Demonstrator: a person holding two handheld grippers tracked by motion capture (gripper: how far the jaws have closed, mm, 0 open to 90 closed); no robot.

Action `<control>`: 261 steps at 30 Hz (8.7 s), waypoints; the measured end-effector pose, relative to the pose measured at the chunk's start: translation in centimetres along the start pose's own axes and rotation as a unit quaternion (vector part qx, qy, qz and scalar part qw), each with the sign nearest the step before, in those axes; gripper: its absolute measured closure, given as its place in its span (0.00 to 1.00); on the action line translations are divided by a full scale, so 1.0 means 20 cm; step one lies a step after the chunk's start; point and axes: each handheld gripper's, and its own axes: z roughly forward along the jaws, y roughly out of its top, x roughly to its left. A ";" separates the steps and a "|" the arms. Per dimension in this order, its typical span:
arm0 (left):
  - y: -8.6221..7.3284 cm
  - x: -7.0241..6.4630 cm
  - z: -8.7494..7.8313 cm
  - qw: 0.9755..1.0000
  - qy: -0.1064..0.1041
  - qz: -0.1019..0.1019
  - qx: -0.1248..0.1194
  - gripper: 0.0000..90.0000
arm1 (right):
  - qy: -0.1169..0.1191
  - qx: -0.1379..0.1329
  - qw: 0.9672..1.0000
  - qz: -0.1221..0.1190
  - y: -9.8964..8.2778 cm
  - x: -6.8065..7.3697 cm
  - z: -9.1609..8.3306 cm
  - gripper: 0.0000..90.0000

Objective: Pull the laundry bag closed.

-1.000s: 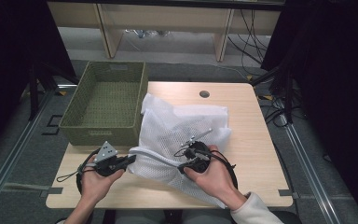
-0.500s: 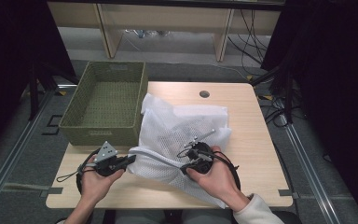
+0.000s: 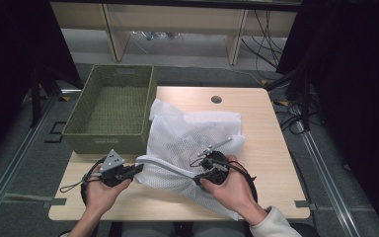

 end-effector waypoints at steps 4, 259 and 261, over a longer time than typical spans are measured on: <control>0.00 0.00 0.00 1.000 0.001 -0.001 0.000 0.98 | 0.000 0.000 1.000 0.000 0.00 0.00 0.00 0.97; -0.02 0.00 0.16 0.998 -0.010 0.031 0.052 0.98 | -0.158 0.084 0.965 0.190 -0.38 -0.63 -0.14 0.97; -0.03 0.00 0.17 0.998 -0.020 0.033 0.049 0.98 | -0.164 0.084 0.964 0.191 -0.38 -0.63 -0.13 0.96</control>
